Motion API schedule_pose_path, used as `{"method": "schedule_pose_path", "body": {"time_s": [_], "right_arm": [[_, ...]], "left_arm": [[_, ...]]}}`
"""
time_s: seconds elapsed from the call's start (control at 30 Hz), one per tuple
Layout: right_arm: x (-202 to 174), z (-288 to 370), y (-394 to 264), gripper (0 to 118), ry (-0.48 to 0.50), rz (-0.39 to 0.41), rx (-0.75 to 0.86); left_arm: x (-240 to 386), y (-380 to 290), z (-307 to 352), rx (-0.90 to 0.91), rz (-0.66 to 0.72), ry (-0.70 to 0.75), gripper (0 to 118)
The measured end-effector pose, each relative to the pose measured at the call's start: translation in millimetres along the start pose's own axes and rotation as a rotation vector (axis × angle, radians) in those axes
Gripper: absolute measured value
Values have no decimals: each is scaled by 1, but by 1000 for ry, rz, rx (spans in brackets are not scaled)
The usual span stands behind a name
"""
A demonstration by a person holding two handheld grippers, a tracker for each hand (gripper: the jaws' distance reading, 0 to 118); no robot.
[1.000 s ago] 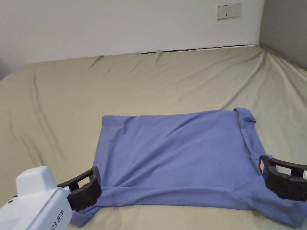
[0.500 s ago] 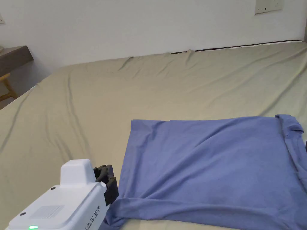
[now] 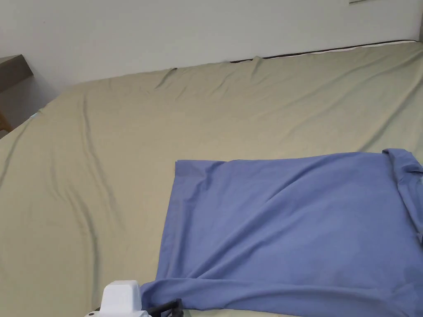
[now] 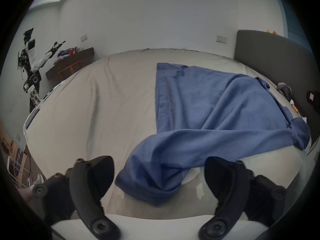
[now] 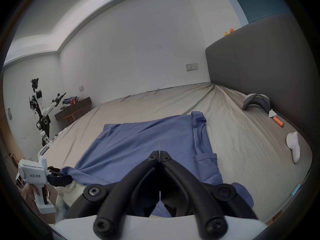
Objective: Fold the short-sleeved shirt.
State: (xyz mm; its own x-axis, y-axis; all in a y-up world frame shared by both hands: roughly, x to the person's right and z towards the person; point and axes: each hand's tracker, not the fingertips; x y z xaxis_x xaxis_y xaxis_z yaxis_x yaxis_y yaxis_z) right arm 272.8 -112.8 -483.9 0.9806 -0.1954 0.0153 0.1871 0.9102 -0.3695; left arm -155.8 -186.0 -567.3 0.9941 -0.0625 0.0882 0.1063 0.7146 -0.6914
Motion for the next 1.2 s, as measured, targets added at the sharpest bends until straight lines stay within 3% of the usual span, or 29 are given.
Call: {"method": "schedule_pose_path", "body": {"time_s": [0.03,0.17,0.23,0.27,0.3,0.37,0.4,0.57,0.73,0.83,0.93,1.0,1.07,1.2], "right_arm": [[1,3,1,0,-3,4,-2],[3,4,0,0,-19,-10,-7],[5,4,0,0,-30,-17,-13],[6,5,0,9,-43,-19,-15],[9,7,1,32,-62,-19,-21],[13,8,0,104,-116,-18,-53],[16,7,-1,113,-140,-19,-94],[27,17,-17,112,-169,12,-189],[25,8,-52,112,-230,104,-343],[30,1,-67,106,-224,104,-368],[27,-1,-71,77,-214,91,-350],[30,6,-66,12,-195,78,-261],[31,6,-61,10,-138,6,-245],[25,7,-51,10,-154,63,-238]], "left_arm": [[2,1,1,0,-21,-6,85],[5,9,-3,-49,-17,-98,23],[2,15,-10,-32,-12,-86,13],[3,17,-10,-32,-27,-85,13],[4,18,-11,-53,-59,-96,13],[3,22,-14,-84,-16,-126,13],[1,21,-15,-92,22,-136,12],[5,12,-14,-55,16,-127,12],[21,7,-15,-20,-27,-46,12],[18,4,-13,-1,19,-49,12],[13,6,-12,-3,49,-62,12],[13,13,-11,-43,65,-73,12],[9,22,-10,-84,107,-99,12],[-1,30,-7,-68,209,-170,12]]}}
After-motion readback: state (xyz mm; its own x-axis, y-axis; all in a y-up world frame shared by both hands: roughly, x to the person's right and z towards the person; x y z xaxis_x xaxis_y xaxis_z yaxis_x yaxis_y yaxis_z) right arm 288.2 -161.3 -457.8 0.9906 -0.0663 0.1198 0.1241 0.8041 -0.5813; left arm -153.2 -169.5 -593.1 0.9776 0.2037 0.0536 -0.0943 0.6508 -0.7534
